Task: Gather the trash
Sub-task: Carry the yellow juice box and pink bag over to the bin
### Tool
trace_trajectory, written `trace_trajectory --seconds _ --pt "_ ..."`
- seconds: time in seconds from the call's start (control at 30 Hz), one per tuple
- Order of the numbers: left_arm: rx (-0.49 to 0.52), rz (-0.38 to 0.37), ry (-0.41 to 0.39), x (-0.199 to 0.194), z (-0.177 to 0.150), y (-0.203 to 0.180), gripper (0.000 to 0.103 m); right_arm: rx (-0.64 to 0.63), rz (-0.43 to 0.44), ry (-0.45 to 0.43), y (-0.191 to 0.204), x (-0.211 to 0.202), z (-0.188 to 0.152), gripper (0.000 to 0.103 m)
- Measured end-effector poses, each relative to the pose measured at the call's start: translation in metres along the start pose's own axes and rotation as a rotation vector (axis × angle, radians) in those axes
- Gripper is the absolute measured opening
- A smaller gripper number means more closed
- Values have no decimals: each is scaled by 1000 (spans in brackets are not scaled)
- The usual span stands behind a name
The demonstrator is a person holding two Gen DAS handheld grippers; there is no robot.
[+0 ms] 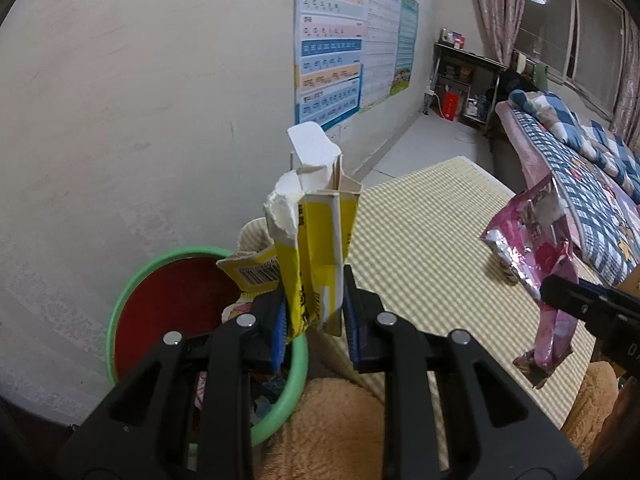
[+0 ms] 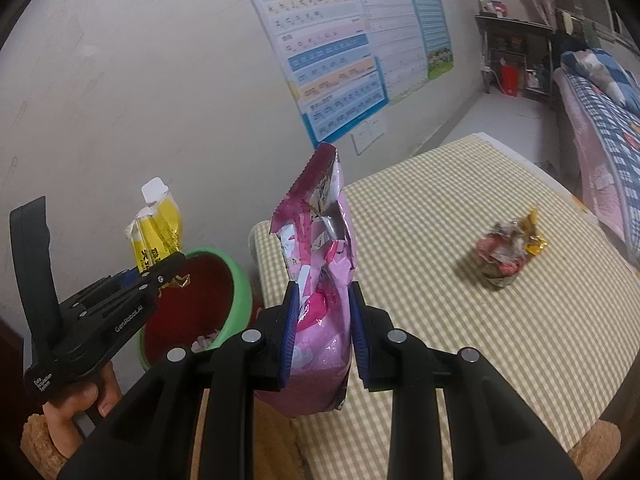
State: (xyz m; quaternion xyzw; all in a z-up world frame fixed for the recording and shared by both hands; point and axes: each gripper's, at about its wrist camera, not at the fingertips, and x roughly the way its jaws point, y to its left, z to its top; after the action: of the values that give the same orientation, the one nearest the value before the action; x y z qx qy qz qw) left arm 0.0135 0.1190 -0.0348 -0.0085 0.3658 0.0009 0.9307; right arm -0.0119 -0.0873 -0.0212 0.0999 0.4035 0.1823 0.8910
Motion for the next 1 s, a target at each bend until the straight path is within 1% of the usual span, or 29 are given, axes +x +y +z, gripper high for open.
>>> trace_trajectory --seconds 0.33,0.77,1.0 --pt "-38 18 12 4 -3 21 22 -53 30 40 27 21 4 26" --pt "-70 42 33 13 -8 39 22 -76 44 72 40 40 7 26" --pt "-87 63 41 15 -13 50 22 -100 63 94 54 56 11 28"
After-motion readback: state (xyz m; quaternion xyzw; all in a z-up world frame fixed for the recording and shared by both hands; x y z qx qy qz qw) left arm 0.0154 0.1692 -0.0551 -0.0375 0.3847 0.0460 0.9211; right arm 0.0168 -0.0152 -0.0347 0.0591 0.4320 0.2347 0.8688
